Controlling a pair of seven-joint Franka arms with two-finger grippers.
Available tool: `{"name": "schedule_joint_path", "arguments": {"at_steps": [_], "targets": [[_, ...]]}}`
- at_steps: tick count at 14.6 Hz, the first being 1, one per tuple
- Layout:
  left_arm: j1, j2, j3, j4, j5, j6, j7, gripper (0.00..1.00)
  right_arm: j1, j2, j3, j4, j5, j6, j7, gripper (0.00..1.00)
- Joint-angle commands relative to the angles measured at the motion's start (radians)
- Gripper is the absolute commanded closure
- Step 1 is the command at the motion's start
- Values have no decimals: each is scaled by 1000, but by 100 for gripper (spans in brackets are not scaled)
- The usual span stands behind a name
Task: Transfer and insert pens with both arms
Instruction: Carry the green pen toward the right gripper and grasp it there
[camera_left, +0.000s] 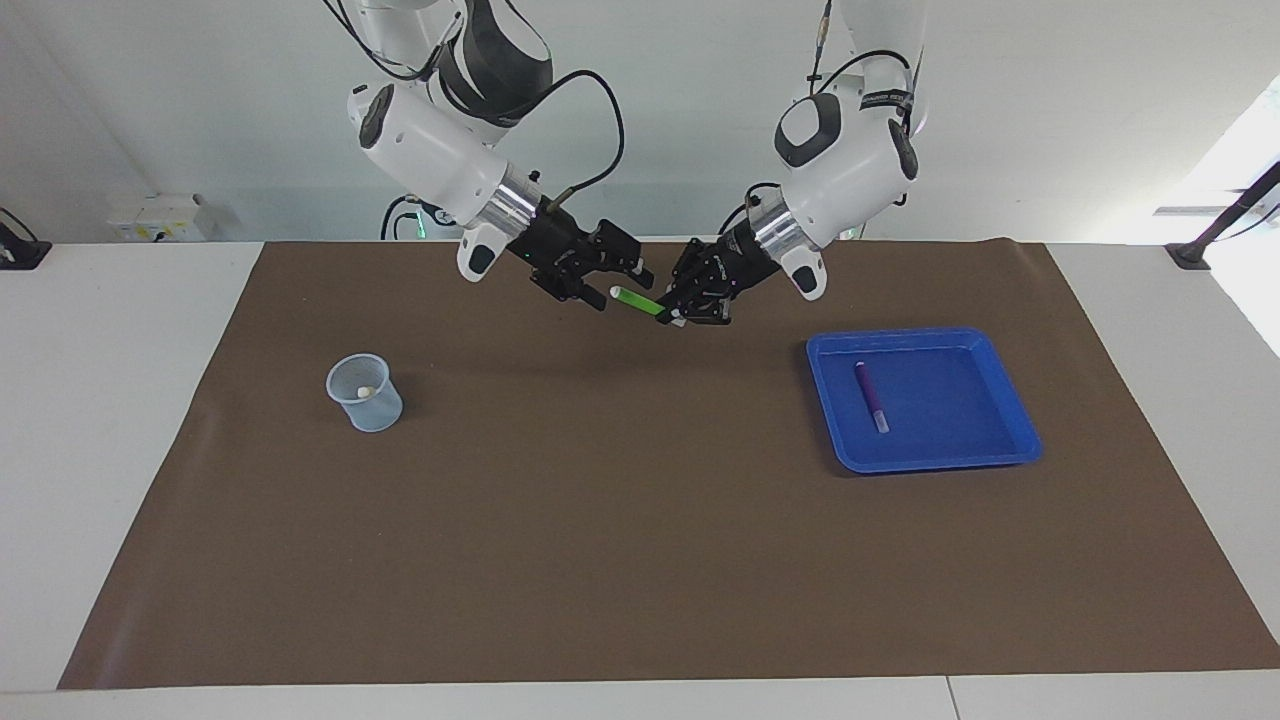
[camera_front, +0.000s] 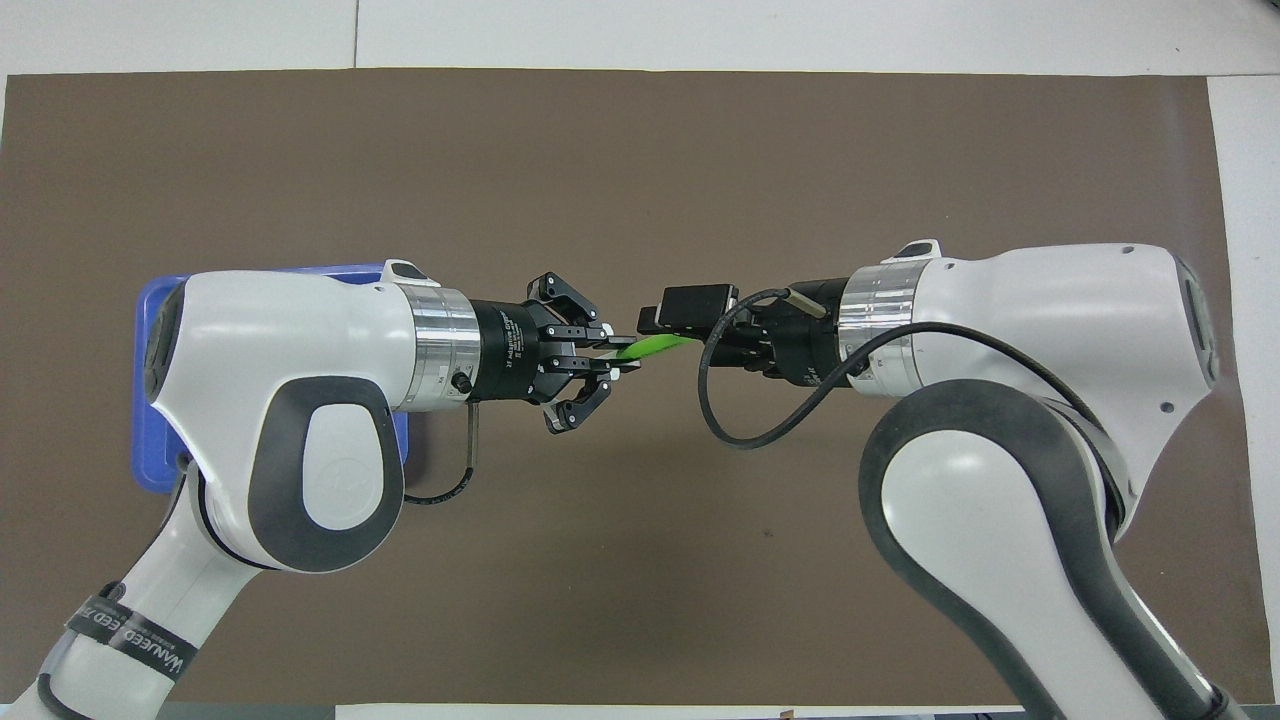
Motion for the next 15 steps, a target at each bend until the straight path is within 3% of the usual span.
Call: {"name": "schedule_joint_path", "arguments": {"at_steps": [1,5,6,7,8,14,15], "targets": [[-27,-31,8,-36,-27,41,-19,100,-2,-11,0,-17,5,15,-11,26],[-27,-31,8,-36,-27,45,-28,100,-3,-11,0,-17,5,15,-20,57],[-27,-31,8,-36,-27,45,-28,100,-3,-11,0,-18,5,15,-20,70],[-27,-31,8,-36,-27,46,-28,100,-3,-11,0,-21,5,13,-20,96],[-27,-31,8,-36,-27,46,-28,100,-5,-11,0,-20,5,13,-18,100],[-27,-31,9,-36,-27,48,-19,100,-40,-11,-3,-21,3,-19,-18,100],[-24,-25,11,-27,-26,58,-22,1,-40,-11,-3,-21,-8,-25,-20,100]]}}
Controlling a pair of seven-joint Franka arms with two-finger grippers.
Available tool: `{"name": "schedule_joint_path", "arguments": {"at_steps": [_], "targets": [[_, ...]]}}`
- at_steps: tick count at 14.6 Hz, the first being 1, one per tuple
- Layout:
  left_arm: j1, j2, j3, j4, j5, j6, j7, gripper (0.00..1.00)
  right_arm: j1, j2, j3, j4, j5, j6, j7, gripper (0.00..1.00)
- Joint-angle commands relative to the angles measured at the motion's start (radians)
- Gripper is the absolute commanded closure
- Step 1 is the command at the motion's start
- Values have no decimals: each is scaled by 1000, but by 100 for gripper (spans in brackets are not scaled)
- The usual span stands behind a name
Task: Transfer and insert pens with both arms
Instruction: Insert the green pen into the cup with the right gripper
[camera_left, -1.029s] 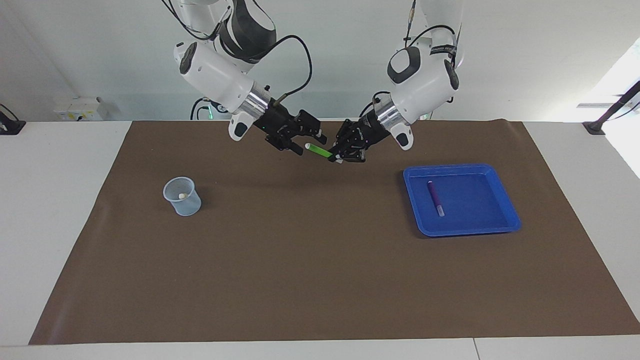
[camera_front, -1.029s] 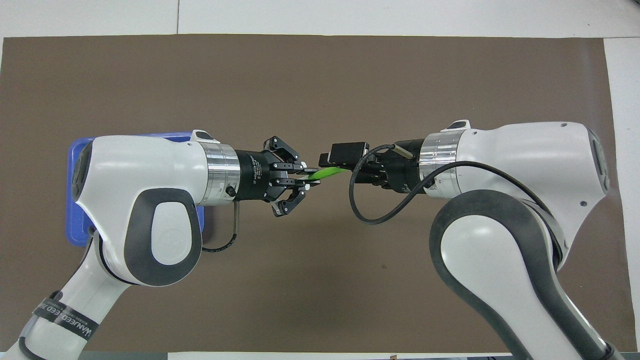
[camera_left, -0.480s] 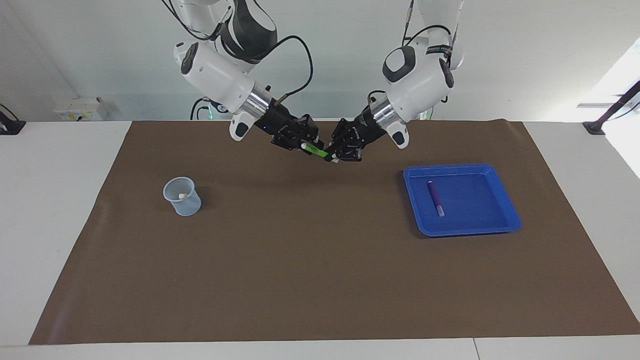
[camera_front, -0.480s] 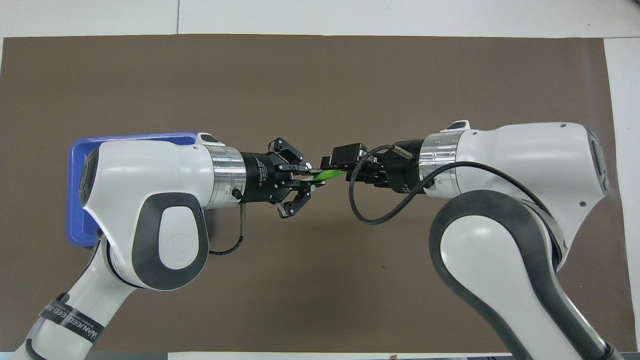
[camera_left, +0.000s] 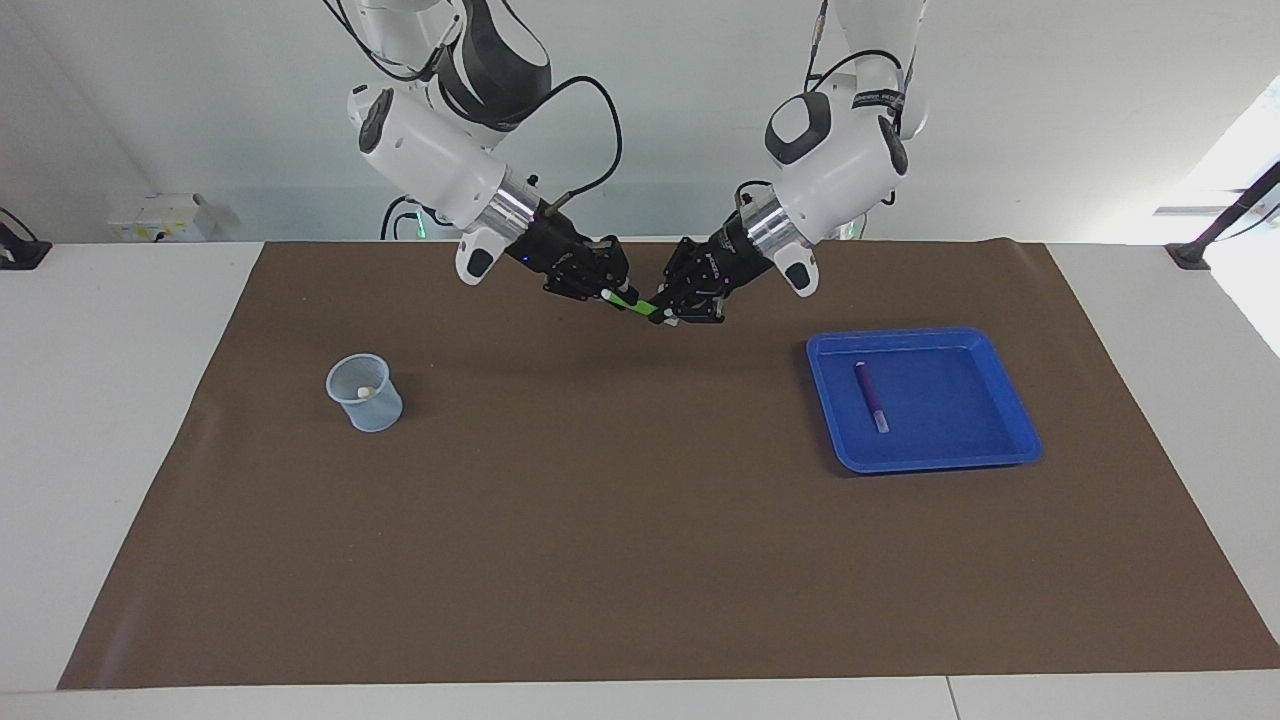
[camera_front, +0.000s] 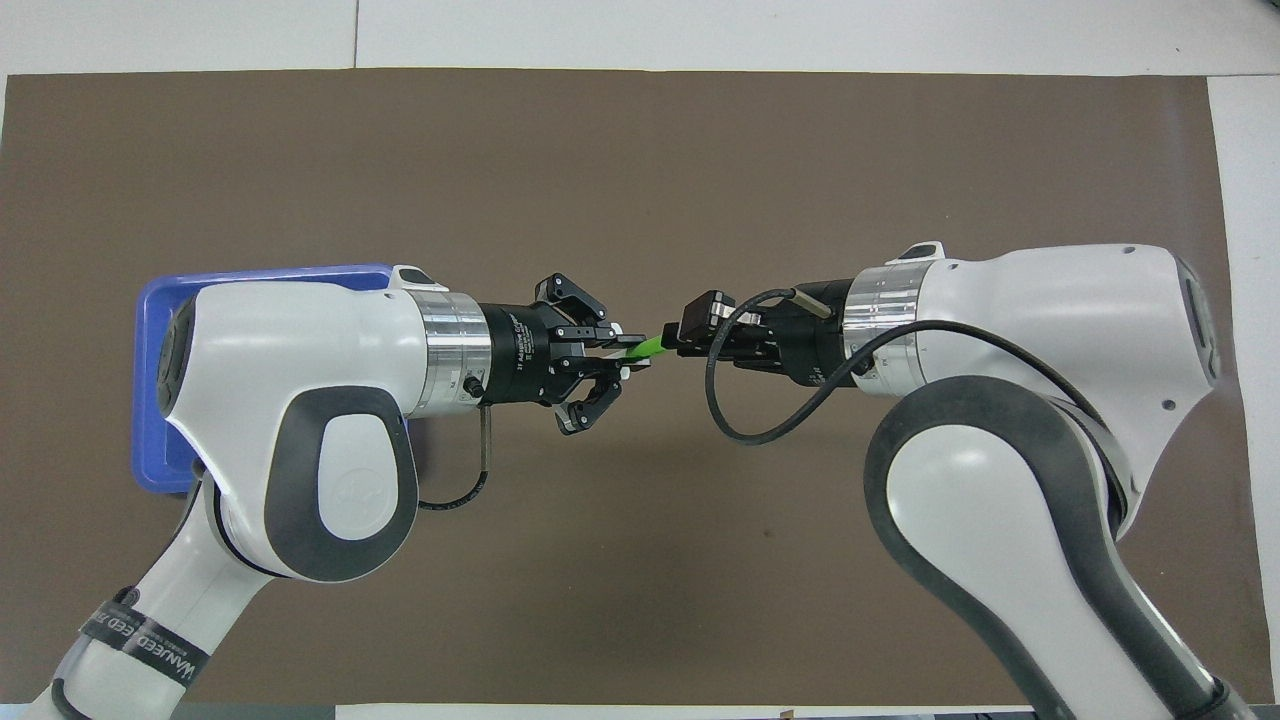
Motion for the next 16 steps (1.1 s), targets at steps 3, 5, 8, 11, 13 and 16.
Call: {"name": "schedule_joint_path", "arguments": {"at_steps": [3,5,8,11,13,16], "targets": [[-2,-30,12,-26,-3,11,13,0,-31,-15,-2,-7,-129,-51,-17,100],[4,-31,13,-29,18,-20,122,0,-69,-35,-8,2,-270,-154,-78,100],[76,-31,18,-14,145,-150,269,0,-180,-49,-8,51,-462,-335,-321,100],[155,-31,19,-2,284,-288,392,0,-315,-41,-7,113,-662,-455,-688,100],[189,-31,21,-2,385,-356,516,0,-341,-32,-5,131,-786,-446,-811,100],[226,-28,21,-5,554,-410,686,0,-350,-38,-7,95,-909,-377,-908,100]]}}
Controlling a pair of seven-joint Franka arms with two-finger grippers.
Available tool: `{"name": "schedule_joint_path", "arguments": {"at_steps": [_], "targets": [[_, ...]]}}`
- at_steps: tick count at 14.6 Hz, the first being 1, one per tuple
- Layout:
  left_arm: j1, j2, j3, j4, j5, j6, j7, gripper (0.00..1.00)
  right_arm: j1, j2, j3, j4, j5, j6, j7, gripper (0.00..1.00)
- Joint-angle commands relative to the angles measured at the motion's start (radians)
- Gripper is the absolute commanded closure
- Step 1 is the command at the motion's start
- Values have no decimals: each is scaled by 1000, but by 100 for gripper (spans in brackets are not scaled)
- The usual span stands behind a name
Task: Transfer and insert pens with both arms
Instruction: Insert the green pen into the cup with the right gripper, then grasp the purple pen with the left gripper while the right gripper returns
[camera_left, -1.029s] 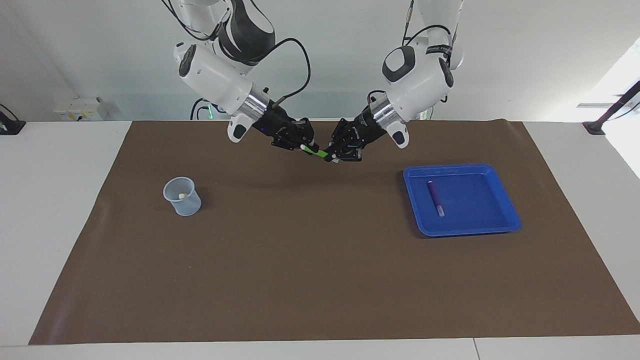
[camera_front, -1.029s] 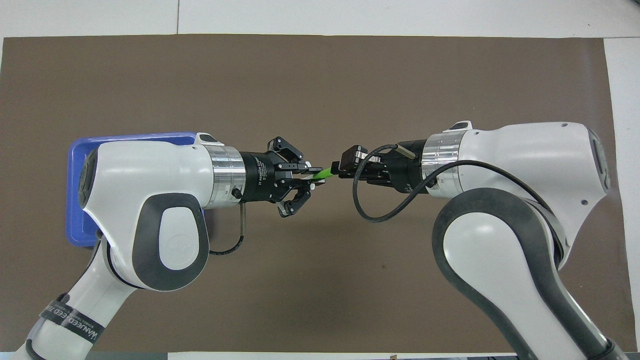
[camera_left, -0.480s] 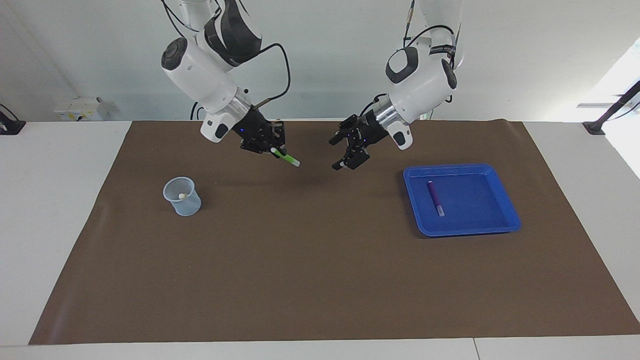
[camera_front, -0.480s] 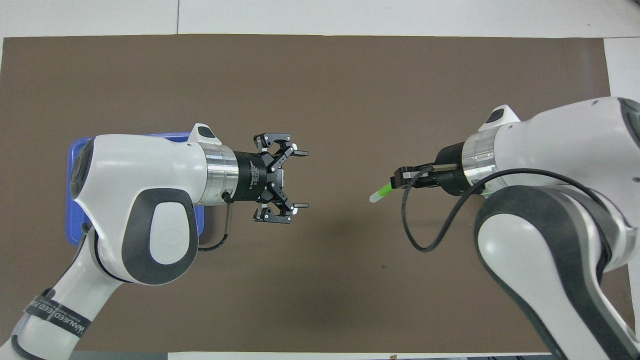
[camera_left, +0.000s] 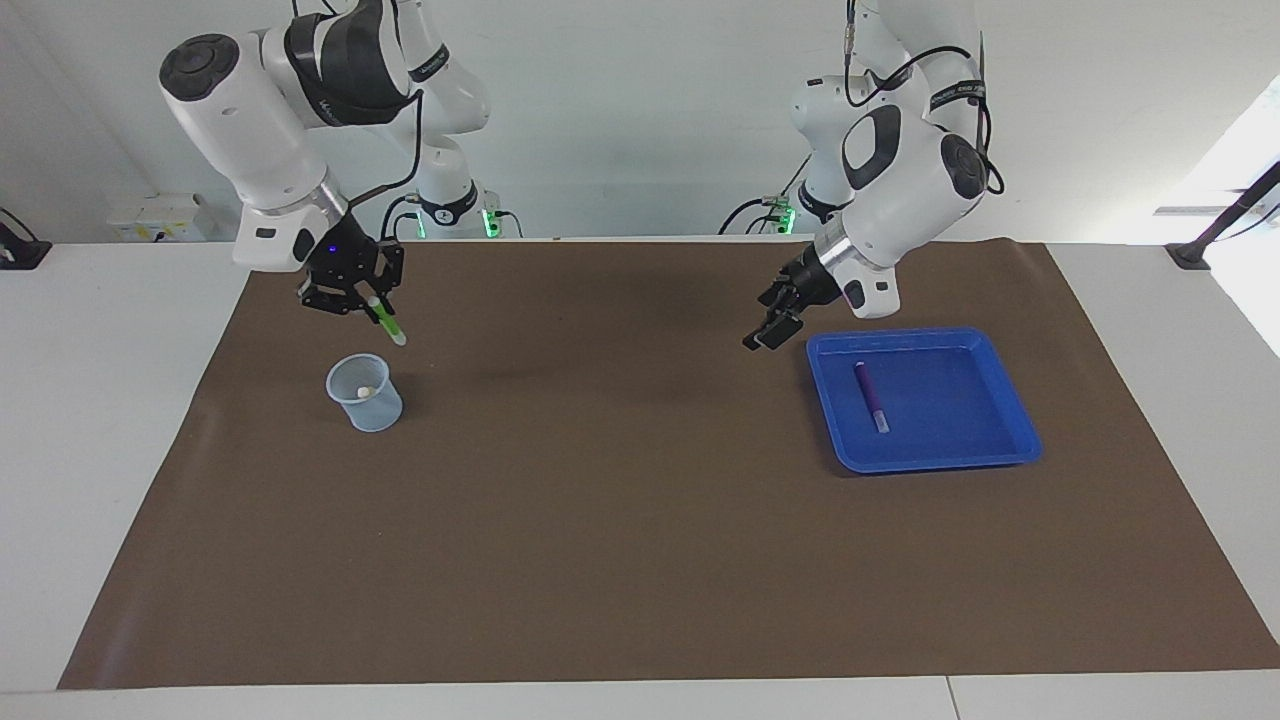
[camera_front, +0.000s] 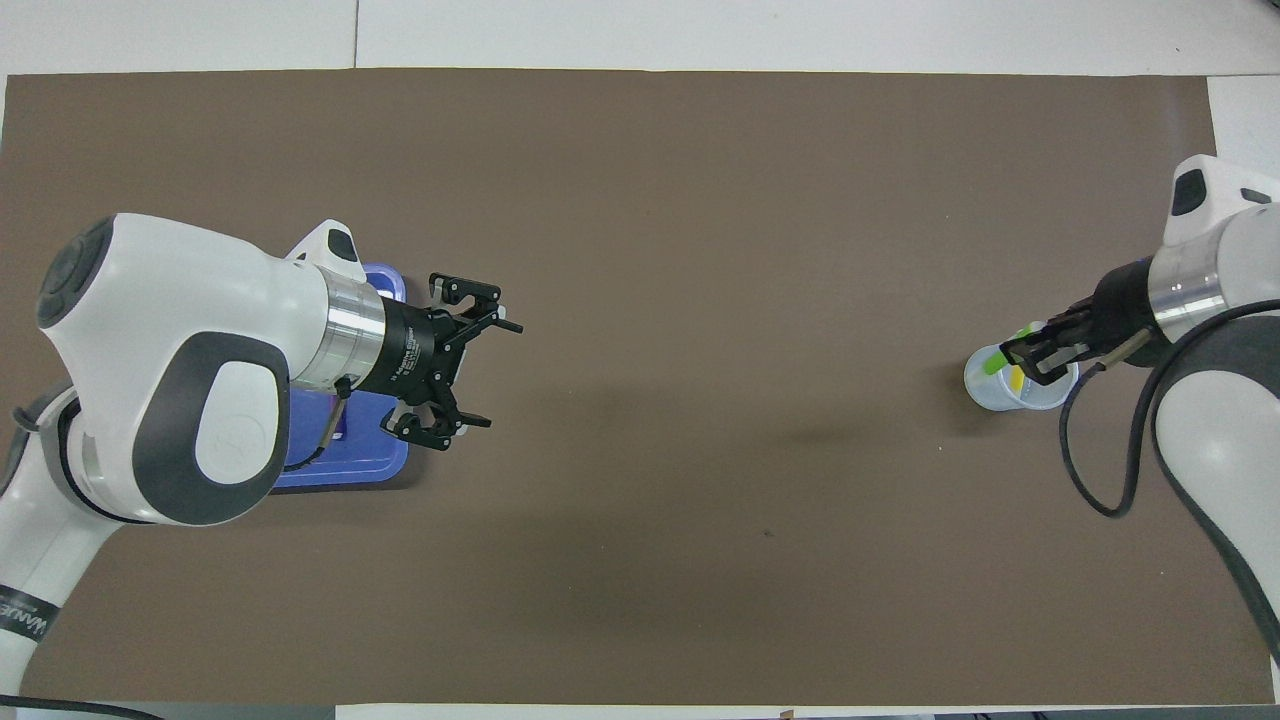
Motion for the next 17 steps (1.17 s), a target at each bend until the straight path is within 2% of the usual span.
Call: {"name": "schedule_joint_path", "arguments": {"at_steps": [1,4,7,10,12,14,15,16,17], "targets": [[39,-13,1,-16,77,-46,191,0,-38,11,15,-36,-70,64,-73,100],[79,10,3,-29,216,-40,439,0,-72,16,15,-125,-68,141,-74,100],[111,69,3,-44,374,19,721,0,-89,16,15,-212,-67,234,-70,100],[181,80,3,-148,416,205,1017,0,-110,15,15,-263,-62,261,-65,100],[195,99,3,-179,416,282,1120,0,-118,8,15,-280,-59,273,-65,100],[186,118,3,-191,454,325,1160,0,-112,8,17,-277,-59,268,-64,48],[180,129,3,-200,473,361,1162,0,-109,10,17,-274,-58,267,-62,15],[172,141,3,-202,476,395,1162,0,-109,12,17,-271,-55,265,-64,0],[166,159,3,-200,491,412,1160,0,-107,13,17,-266,-53,264,-64,0]]}}
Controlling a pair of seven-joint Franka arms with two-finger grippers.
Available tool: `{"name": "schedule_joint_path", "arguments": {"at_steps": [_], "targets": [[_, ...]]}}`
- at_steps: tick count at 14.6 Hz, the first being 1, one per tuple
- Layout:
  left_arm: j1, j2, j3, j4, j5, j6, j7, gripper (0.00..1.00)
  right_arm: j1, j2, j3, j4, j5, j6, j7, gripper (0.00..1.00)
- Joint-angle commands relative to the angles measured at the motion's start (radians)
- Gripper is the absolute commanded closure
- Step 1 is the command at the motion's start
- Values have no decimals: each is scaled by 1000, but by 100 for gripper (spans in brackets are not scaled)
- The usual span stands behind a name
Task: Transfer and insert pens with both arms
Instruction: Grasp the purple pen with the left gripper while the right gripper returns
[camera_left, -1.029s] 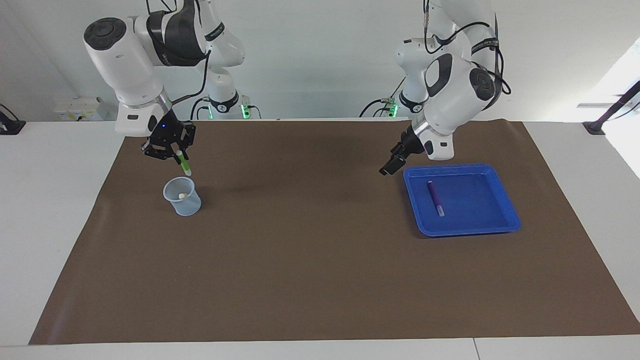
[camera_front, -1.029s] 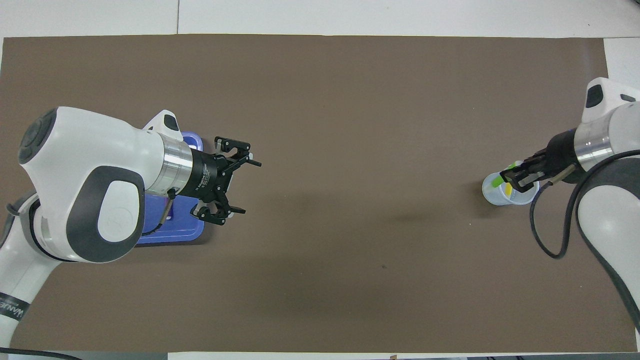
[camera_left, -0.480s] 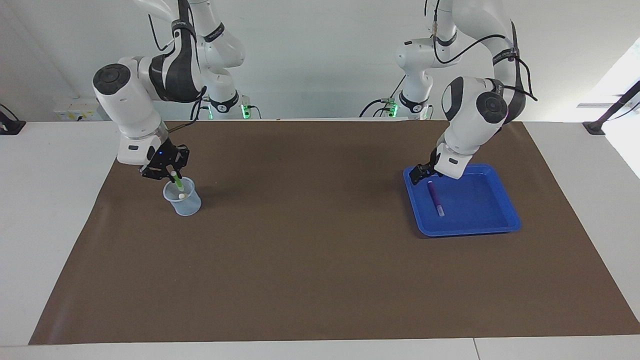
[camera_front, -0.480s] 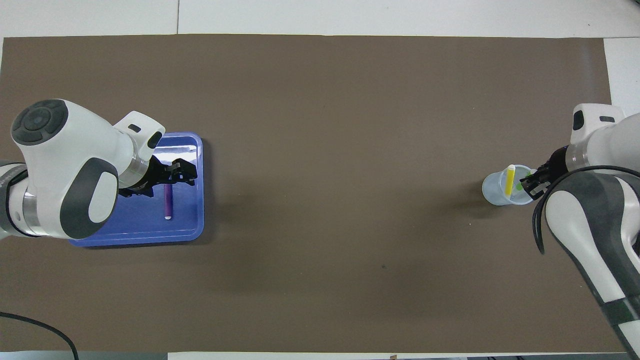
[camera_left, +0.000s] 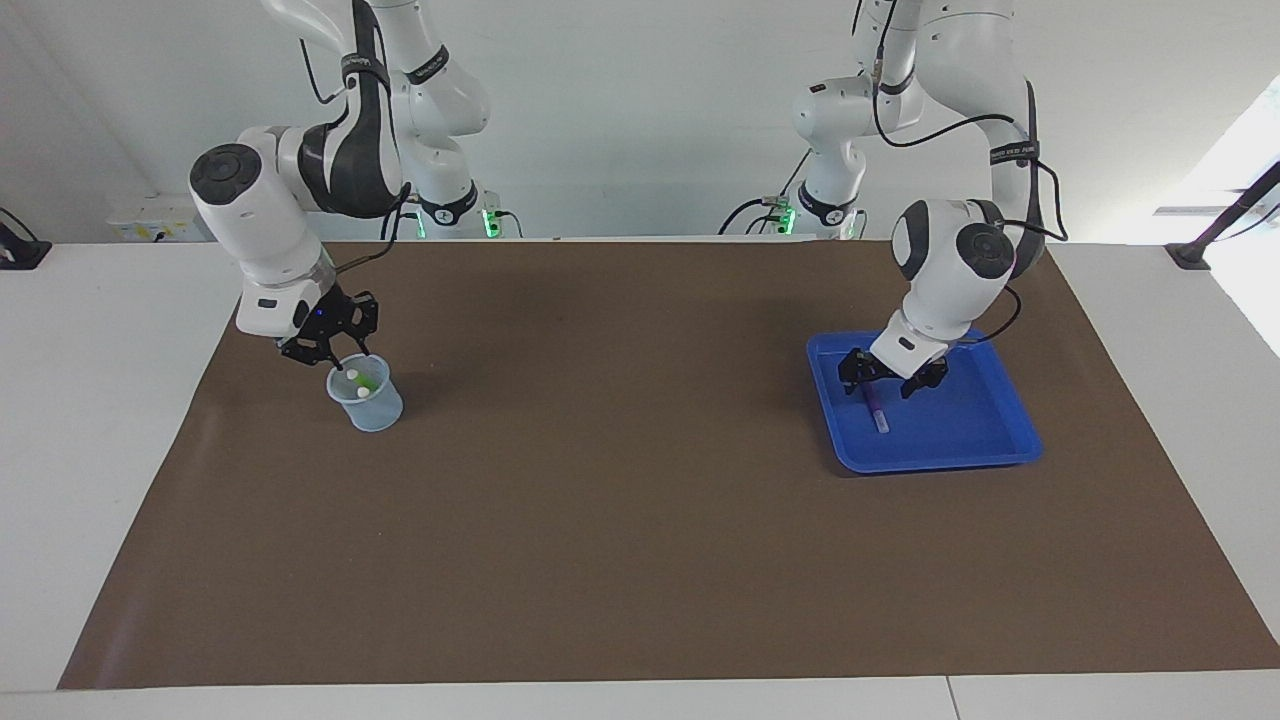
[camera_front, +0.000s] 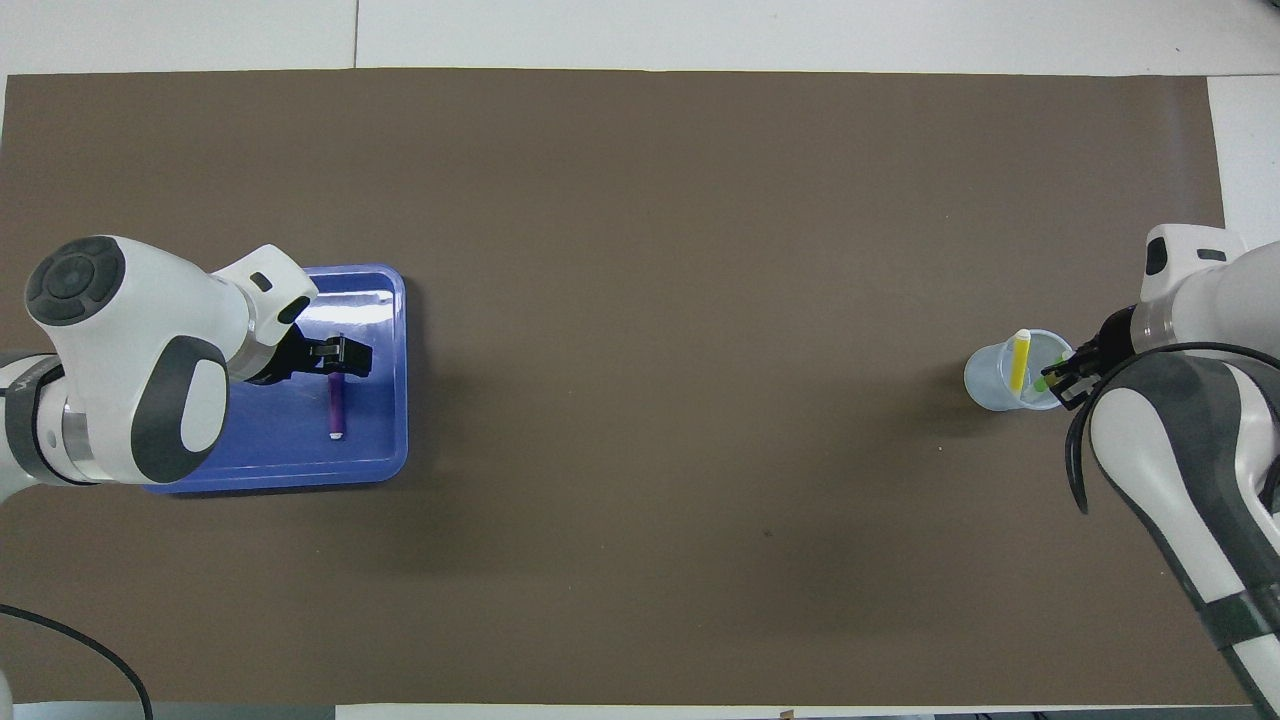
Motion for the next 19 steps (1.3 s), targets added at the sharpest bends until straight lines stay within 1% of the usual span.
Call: {"name": "schedule_joint_path", "arguments": {"at_steps": [1,2,3,6,8,9,11,12,14,15,16,17,18,19], "targets": [[-17,36,3,-15,90,75,14,1,-9,-20,11,-13,5,7,-4,0],[-11,53,3,-15,141,97,14,1,-9,-18,11,-8,6,2,-3,0],[-6,62,3,-11,158,107,16,1,-6,-16,14,7,32,-10,3,0],[-3,62,3,-9,163,104,17,5,13,-3,17,76,227,-85,40,0],[-3,67,3,-9,163,109,17,11,39,-4,19,104,349,-129,141,0],[-3,67,1,-12,163,109,19,16,51,-7,19,106,412,-134,210,0],[-3,67,3,-14,163,108,19,28,86,-15,23,106,550,-133,343,0],[-3,67,3,-15,163,108,19,34,105,-19,25,106,599,-125,401,0],[-3,65,3,-15,163,103,19,53,143,-24,28,147,655,-125,553,0],[-3,65,3,-14,163,100,19,64,162,-26,28,161,676,-127,615,0],[-3,65,3,-14,163,97,19,78,180,-29,28,162,712,-125,655,0],[-2,65,3,-12,163,95,19,98,198,-38,28,162,733,-122,690,0],[-2,65,3,-11,163,94,20,100,224,-42,28,161,735,-116,733,0],[0,65,3,-9,163,92,19,100,231,-44,28,161,735,-116,755,0]]}}
